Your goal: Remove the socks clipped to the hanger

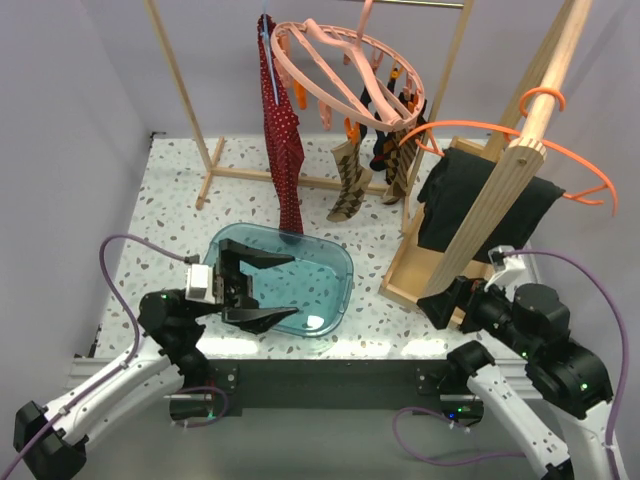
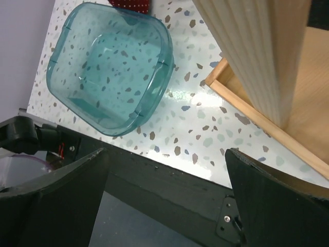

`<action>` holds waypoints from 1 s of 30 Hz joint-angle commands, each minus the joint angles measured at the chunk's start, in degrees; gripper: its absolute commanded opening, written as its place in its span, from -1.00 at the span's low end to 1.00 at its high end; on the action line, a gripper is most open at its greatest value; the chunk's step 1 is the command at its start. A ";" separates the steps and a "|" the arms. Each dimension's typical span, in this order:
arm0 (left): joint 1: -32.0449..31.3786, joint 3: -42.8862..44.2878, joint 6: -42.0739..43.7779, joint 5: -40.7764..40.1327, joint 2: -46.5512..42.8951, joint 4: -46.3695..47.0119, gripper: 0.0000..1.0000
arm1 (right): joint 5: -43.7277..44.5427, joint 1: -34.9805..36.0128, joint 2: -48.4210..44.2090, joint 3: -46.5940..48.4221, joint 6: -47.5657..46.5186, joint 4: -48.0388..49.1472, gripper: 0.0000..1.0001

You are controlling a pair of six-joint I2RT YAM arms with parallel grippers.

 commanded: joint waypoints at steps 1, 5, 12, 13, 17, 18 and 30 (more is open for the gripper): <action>-0.27 6.55 0.32 -4.31 3.52 -9.90 1.00 | 2.46 -0.14 3.24 8.34 -4.16 -6.21 0.97; -0.36 15.93 -2.14 -14.68 7.39 -26.85 1.00 | -0.25 -0.05 5.00 13.80 -7.68 -8.33 0.97; -0.36 23.70 -3.64 -21.99 11.61 -40.67 1.00 | -7.11 -0.57 10.63 18.02 -13.74 -10.27 0.97; -0.27 24.48 -3.64 -21.12 11.79 -42.25 1.00 | -9.12 -0.75 10.98 19.16 -14.36 -10.00 0.97; -0.27 23.53 -4.25 -22.07 10.66 -43.50 1.00 | -15.63 -6.52 14.84 25.57 -19.19 -12.01 0.97; -0.27 22.83 -4.69 -22.60 9.34 -42.88 1.00 | -18.08 -8.90 17.29 27.67 -22.77 -13.76 0.97; -0.27 22.03 -4.87 -21.46 12.32 -42.00 1.00 | -31.98 -10.34 33.21 51.15 -16.93 -10.18 0.97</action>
